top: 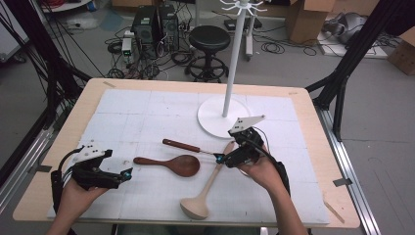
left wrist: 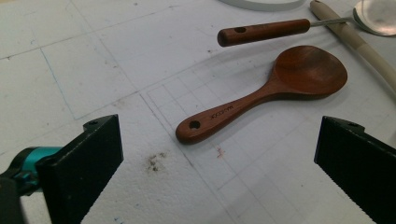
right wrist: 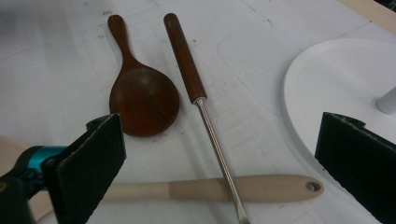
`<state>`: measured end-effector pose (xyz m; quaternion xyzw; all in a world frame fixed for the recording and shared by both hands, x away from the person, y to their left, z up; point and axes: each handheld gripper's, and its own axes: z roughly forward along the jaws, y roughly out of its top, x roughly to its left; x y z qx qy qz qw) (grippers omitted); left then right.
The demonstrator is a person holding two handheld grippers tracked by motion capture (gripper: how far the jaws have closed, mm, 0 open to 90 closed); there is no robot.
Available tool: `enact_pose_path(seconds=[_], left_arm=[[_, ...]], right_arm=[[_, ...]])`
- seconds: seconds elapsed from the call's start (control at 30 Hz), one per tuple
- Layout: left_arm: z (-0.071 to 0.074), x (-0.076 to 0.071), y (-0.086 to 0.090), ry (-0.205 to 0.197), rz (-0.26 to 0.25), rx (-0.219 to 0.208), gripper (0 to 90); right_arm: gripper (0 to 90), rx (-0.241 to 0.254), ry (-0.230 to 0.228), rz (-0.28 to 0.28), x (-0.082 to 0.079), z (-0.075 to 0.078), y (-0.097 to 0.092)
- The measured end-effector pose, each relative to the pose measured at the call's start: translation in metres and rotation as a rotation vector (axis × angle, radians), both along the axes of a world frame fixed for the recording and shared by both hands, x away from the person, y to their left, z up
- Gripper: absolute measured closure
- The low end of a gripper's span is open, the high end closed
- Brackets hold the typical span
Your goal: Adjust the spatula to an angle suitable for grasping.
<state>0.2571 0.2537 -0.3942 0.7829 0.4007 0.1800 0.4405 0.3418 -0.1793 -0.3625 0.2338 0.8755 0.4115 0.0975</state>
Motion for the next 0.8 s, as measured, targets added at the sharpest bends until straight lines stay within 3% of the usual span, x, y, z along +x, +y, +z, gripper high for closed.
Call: enact_pose_path(seconds=[0.03, 0.4, 0.8], left_arm=[[0.0, 0.0, 0.0, 0.0, 0.002, -0.002, 1.7], [-0.001, 0.0, 0.0, 0.003, -0.003, -0.004, 1.7], [-0.001, 0.0, 0.0, 0.002, 0.003, -0.008, 1.7]], right_arm=[[16.8, 0.0, 0.004, 0.018, 0.002, -0.001, 0.002], [26.0, -0.067, 0.038, 0.055, 0.021, -0.023, 0.028], [36.1, -0.087, 0.092, 0.068, 0.032, -0.038, 0.038]])
